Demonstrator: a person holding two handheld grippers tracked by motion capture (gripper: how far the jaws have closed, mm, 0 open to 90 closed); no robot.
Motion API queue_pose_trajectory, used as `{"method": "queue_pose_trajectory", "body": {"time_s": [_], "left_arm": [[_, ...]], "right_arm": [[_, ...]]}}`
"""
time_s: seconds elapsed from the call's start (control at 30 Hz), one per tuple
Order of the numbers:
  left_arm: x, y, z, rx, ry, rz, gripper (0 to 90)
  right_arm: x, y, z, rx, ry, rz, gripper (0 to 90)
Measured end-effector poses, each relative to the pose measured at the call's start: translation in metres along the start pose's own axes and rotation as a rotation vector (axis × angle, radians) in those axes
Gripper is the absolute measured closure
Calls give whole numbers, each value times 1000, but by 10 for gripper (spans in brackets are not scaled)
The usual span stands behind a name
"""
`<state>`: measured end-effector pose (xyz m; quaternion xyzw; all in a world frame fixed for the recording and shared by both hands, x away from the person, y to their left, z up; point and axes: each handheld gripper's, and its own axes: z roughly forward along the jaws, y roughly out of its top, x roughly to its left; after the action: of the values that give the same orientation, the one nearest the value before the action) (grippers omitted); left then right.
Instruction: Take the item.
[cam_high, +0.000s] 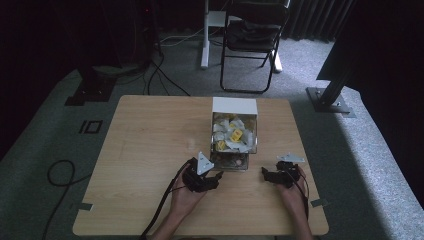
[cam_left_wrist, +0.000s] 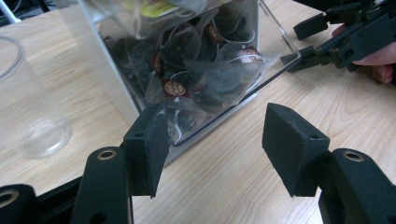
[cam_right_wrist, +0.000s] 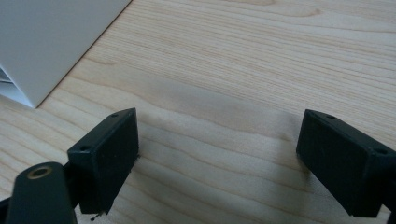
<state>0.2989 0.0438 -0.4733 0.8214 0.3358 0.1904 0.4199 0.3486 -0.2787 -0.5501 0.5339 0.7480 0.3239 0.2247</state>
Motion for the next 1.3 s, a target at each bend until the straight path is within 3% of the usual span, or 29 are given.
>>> {"method": "queue_pose_trajectory", "body": {"time_s": [0.3, 0.63, 0.93, 1.3], "left_arm": [[-8, 3, 9, -3, -10, 21, 416], [-8, 2, 23, 13, -18, 44, 416], [-5, 0, 33, 16, -34, 27, 421], [-6, 0, 28, 18, -44, 12, 418]], "right_arm": [[0, 0, 0, 0, 0, -1, 126], [0, 0, 0, 0, 0, -1, 126], [0, 0, 0, 0, 0, 0, 126], [0, 0, 0, 0, 0, 0, 126]]}}
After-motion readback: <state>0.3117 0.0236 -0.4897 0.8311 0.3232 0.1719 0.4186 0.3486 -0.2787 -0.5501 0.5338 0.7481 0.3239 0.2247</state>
